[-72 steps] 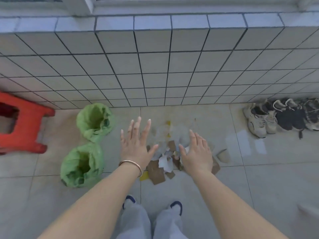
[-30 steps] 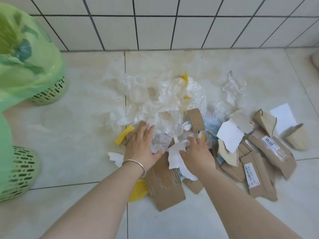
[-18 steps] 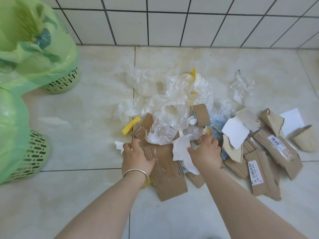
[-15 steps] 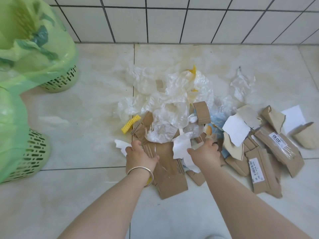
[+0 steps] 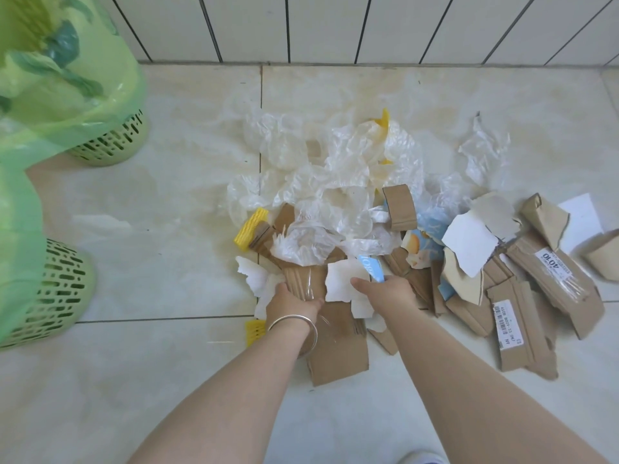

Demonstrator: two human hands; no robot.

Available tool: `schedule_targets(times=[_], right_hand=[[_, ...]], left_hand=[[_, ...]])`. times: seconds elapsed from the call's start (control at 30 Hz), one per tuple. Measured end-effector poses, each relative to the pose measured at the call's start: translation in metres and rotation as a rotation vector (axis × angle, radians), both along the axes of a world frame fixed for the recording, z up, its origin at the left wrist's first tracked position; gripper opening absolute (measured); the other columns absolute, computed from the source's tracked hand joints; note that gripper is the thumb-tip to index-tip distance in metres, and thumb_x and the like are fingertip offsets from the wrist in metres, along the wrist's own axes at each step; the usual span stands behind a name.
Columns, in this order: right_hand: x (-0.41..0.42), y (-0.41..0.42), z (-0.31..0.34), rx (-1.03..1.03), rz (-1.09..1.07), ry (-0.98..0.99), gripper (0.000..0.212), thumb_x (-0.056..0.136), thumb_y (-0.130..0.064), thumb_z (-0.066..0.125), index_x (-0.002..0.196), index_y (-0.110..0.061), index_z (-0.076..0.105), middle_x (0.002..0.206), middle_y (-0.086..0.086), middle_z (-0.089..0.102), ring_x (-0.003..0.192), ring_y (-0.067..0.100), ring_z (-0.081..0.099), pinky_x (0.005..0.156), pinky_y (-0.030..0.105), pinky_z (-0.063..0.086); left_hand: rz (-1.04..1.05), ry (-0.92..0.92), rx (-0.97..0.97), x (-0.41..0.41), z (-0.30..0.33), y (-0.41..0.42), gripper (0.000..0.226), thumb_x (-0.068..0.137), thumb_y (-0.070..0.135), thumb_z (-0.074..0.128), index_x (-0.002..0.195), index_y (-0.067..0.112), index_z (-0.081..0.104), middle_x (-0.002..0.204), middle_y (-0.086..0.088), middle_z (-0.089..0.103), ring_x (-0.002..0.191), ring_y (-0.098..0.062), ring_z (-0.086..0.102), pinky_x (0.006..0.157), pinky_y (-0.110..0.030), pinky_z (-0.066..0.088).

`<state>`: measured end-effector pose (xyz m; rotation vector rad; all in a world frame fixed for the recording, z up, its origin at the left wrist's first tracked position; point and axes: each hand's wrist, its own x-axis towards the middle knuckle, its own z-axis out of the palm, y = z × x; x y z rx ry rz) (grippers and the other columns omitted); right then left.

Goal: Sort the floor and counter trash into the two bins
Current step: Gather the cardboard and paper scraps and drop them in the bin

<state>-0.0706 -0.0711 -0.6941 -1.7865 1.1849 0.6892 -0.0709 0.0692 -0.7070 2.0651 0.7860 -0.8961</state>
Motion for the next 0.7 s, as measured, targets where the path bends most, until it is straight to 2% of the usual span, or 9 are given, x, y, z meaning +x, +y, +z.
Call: schedule_targets(times=[0.1,0.2,0.3,0.37,0.4,0.43,0.53,0.63,0.7], right_hand=[[0.000,-0.006,0.002,-0.003,0.021,0.019,0.045,0.082,-0.030,0.070,0.112,0.001,0.060,0.081,0.005,0.053,0.083,0.022,0.049,0.075,0.034,0.043],[0.005,-0.017,0.005,-0.014,0.040,-0.006,0.048,0.081,-0.031,0.072,0.116,-0.003,0.058,0.094,0.006,0.053,0.088,0.022,0.050,0.079,0.035,0.045],[0.011,-0.028,0.010,0.038,0.016,-0.070,0.048,0.081,-0.029,0.072,0.118,-0.005,0.055,0.095,0.006,0.055,0.091,0.023,0.051,0.084,0.037,0.047],[0.014,-0.032,0.015,0.106,-0.002,-0.092,0.044,0.082,-0.028,0.072,0.116,-0.009,0.052,0.090,0.003,0.056,0.094,0.025,0.054,0.082,0.036,0.047],[0.014,-0.034,0.017,0.129,0.002,-0.091,0.044,0.082,-0.028,0.072,0.116,-0.009,0.052,0.093,0.004,0.059,0.098,0.027,0.057,0.083,0.037,0.049],[0.014,-0.037,0.018,0.147,0.016,-0.086,0.046,0.081,-0.028,0.073,0.116,-0.007,0.052,0.101,0.007,0.062,0.102,0.029,0.060,0.087,0.039,0.051],[0.010,-0.043,0.019,0.185,0.052,-0.057,0.048,0.078,-0.026,0.075,0.118,-0.007,0.058,0.114,0.014,0.066,0.106,0.032,0.063,0.095,0.046,0.051],[0.005,-0.050,0.018,0.165,0.086,-0.016,0.049,0.076,-0.029,0.076,0.117,-0.007,0.060,0.114,0.012,0.065,0.106,0.031,0.062,0.095,0.044,0.051],[0.004,-0.054,0.018,0.187,0.069,-0.021,0.047,0.077,-0.028,0.076,0.116,-0.007,0.060,0.111,0.012,0.066,0.101,0.030,0.063,0.092,0.041,0.052]], left_hand=[[0.060,0.058,-0.212,0.000,0.000,0.002,0.039,0.075,0.025,0.074,0.110,0.012,0.062,0.107,-0.009,0.069,0.098,-0.029,0.065,0.091,-0.035,0.052],[0.151,0.102,-0.372,0.005,0.005,0.005,0.034,0.074,0.020,0.076,0.105,0.011,0.066,0.097,-0.008,0.071,0.088,-0.028,0.068,0.089,-0.039,0.055],[0.174,0.079,-0.439,0.012,0.010,0.005,0.027,0.078,0.022,0.073,0.103,0.014,0.065,0.085,-0.001,0.068,0.077,-0.020,0.065,0.074,-0.029,0.054],[0.208,0.053,-0.489,0.018,0.015,0.003,0.018,0.084,0.019,0.068,0.101,0.014,0.063,0.074,0.003,0.066,0.059,-0.010,0.066,0.053,-0.020,0.050],[0.234,0.049,-0.511,0.020,0.019,0.002,0.011,0.086,0.017,0.065,0.096,0.014,0.062,0.065,0.005,0.065,0.048,-0.007,0.064,0.046,-0.018,0.049],[0.257,0.047,-0.523,0.022,0.022,0.003,0.011,0.086,0.016,0.064,0.097,0.014,0.061,0.061,0.005,0.065,0.047,-0.008,0.063,0.045,-0.019,0.049],[0.266,0.087,-0.544,0.024,0.028,0.004,0.031,0.086,0.019,0.065,0.115,0.011,0.061,0.079,-0.003,0.064,0.066,-0.019,0.061,0.057,-0.026,0.049],[0.270,0.097,-0.539,0.026,0.027,0.009,0.026,0.087,0.019,0.064,0.112,0.013,0.060,0.080,-0.006,0.063,0.066,-0.021,0.059,0.059,-0.029,0.050],[0.218,0.093,-0.514,0.029,0.027,0.015,0.023,0.087,0.020,0.064,0.109,0.015,0.060,0.086,-0.006,0.064,0.074,-0.024,0.060,0.070,-0.035,0.052]])
